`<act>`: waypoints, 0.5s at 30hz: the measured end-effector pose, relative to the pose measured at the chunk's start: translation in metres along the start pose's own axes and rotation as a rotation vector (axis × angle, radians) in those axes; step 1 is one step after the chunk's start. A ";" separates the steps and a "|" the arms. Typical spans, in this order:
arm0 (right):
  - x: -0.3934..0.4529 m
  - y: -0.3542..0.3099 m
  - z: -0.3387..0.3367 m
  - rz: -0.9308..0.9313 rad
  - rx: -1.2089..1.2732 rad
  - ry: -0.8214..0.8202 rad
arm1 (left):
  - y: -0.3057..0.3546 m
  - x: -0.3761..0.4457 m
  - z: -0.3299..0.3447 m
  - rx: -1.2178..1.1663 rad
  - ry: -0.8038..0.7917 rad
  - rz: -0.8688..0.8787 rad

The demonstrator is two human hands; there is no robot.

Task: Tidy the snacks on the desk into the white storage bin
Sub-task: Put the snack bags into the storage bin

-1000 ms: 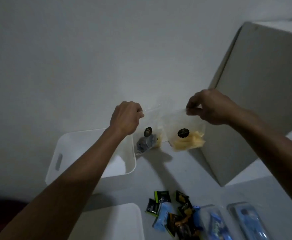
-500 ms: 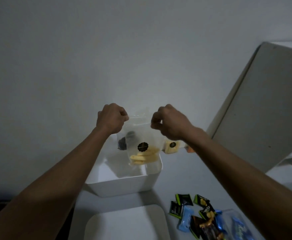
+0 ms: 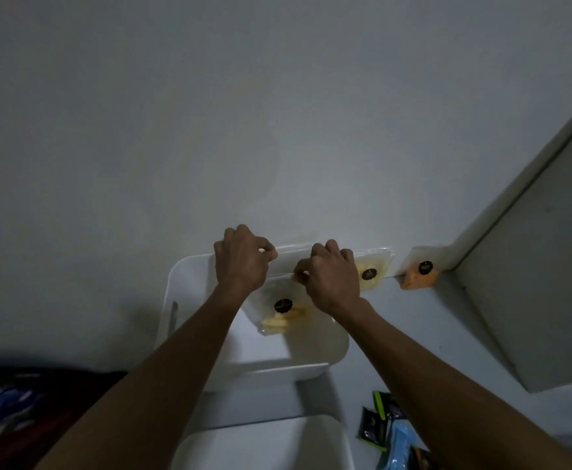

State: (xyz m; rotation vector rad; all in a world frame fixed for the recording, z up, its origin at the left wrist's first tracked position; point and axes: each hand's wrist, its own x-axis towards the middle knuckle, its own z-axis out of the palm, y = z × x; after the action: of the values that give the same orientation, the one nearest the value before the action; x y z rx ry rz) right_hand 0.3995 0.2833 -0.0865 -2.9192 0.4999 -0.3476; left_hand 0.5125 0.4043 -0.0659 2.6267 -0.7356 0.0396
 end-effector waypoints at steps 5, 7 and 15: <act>0.009 0.009 0.036 0.052 -0.040 0.027 | -0.003 0.011 0.029 0.028 -0.018 -0.001; 0.013 0.012 0.045 0.060 -0.058 0.048 | -0.003 0.013 0.037 0.061 -0.013 -0.003; 0.019 0.018 0.060 0.078 -0.119 0.053 | -0.016 0.010 0.057 0.012 -0.025 -0.035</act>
State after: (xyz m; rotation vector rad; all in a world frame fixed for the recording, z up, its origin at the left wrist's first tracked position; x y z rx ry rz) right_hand 0.4266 0.2671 -0.1439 -3.0004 0.6624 -0.3987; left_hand 0.5246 0.3887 -0.1230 2.6558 -0.6994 0.0006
